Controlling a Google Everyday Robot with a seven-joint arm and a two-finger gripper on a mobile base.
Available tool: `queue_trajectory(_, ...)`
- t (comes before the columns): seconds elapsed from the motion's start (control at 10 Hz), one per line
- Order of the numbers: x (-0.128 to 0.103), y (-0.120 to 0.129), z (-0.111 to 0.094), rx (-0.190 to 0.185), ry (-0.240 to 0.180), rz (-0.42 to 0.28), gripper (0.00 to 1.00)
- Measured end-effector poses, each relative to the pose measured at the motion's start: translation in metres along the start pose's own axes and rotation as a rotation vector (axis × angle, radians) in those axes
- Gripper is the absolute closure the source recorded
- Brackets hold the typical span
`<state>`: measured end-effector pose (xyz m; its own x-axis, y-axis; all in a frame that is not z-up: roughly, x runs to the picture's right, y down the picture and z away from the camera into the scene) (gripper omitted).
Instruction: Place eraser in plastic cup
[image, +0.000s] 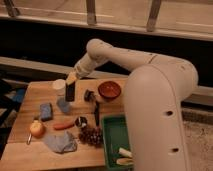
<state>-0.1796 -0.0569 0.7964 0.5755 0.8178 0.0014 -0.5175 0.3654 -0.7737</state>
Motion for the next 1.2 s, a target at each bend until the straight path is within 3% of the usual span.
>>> queue_trajectory(0.5,-0.022,0.017,0.037,0.033,-0.021,-0.108,1.00)
queue_trajectory(0.9,-0.030,0.018,0.061,0.018,-0.018,-0.129,1.00)
queue_trajectory(1.2,-0.023,0.008,0.068,0.016,0.000,-0.112,1.00)
